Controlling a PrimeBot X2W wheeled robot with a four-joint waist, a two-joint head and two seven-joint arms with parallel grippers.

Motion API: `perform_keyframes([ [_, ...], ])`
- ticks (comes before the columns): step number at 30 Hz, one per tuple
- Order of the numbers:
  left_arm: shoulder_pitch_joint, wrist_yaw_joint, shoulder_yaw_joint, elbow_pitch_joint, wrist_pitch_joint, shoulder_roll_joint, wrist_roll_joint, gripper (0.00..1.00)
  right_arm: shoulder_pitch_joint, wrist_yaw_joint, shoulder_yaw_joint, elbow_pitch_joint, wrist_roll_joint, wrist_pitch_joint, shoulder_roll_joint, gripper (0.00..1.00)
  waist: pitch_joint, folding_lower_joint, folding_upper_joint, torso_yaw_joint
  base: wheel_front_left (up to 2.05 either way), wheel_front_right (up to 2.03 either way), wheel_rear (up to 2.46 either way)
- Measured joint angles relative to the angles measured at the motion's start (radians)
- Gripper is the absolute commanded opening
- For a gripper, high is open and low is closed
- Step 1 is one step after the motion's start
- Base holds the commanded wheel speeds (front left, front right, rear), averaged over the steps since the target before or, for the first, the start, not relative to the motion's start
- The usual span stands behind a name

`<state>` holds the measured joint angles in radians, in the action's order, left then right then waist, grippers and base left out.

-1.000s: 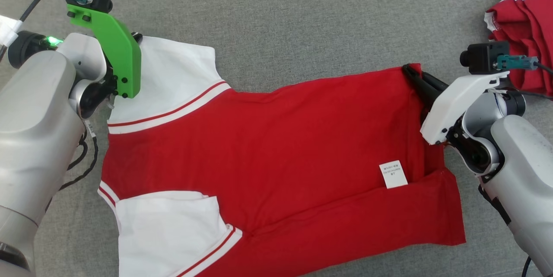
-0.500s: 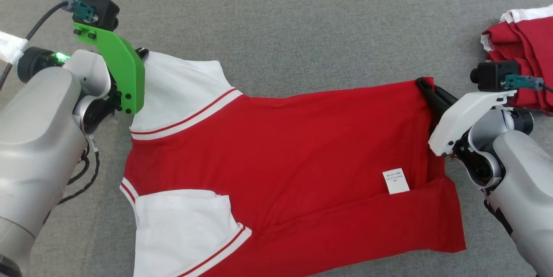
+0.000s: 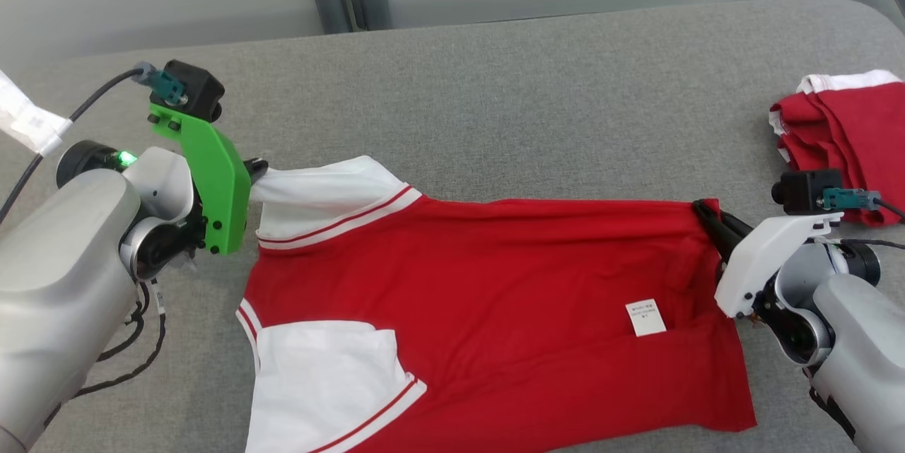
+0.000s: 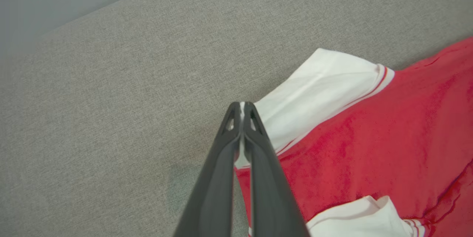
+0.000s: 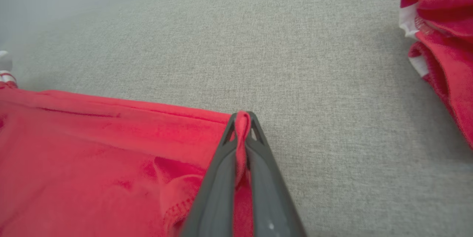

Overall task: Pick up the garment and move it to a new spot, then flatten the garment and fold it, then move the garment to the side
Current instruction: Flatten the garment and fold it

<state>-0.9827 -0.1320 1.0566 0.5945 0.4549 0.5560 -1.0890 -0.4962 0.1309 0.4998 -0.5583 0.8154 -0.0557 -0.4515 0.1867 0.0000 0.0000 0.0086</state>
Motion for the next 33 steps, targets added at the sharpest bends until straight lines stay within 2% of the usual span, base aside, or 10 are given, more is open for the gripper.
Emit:
perform_keyframes([
  [5, 0.044, 0.000, 0.018, -0.087, 0.085, 0.024, -0.066, 0.00, 0.026, 0.000, 0.015, -0.021, 0.020, -0.001, -0.021, 0.00, -0.049, 0.0000, 0.0000, 0.021, 0.00, 0.00, 0.00],
  [11, 0.088, 0.014, 0.038, -0.206, 0.215, 0.084, -0.139, 0.00, 0.036, 0.000, 0.035, -0.033, 0.028, -0.003, -0.028, 0.00, -0.087, 0.0000, 0.0000, 0.046, 0.00, 0.00, 0.00],
  [16, 0.135, 0.055, 0.045, -0.343, 0.323, 0.142, -0.222, 0.00, 0.036, 0.000, 0.060, -0.035, 0.038, 0.000, -0.047, 0.00, -0.103, 0.0000, 0.0000, 0.062, 0.00, 0.00, 0.00],
  [23, 0.181, 0.122, 0.043, -0.519, 0.390, 0.200, -0.291, 0.00, 0.035, 0.000, 0.119, -0.003, 0.047, -0.037, -0.110, 0.00, -0.098, 0.0000, 0.0000, 0.070, 0.00, 0.00, 0.00],
  [33, 0.231, 0.173, 0.058, -0.627, 0.451, 0.252, -0.347, 0.00, 0.020, 0.000, 0.241, 0.085, 0.080, -0.125, -0.228, 0.00, -0.101, 0.0000, 0.0000, 0.072, 0.00, 0.00, 0.00],
])
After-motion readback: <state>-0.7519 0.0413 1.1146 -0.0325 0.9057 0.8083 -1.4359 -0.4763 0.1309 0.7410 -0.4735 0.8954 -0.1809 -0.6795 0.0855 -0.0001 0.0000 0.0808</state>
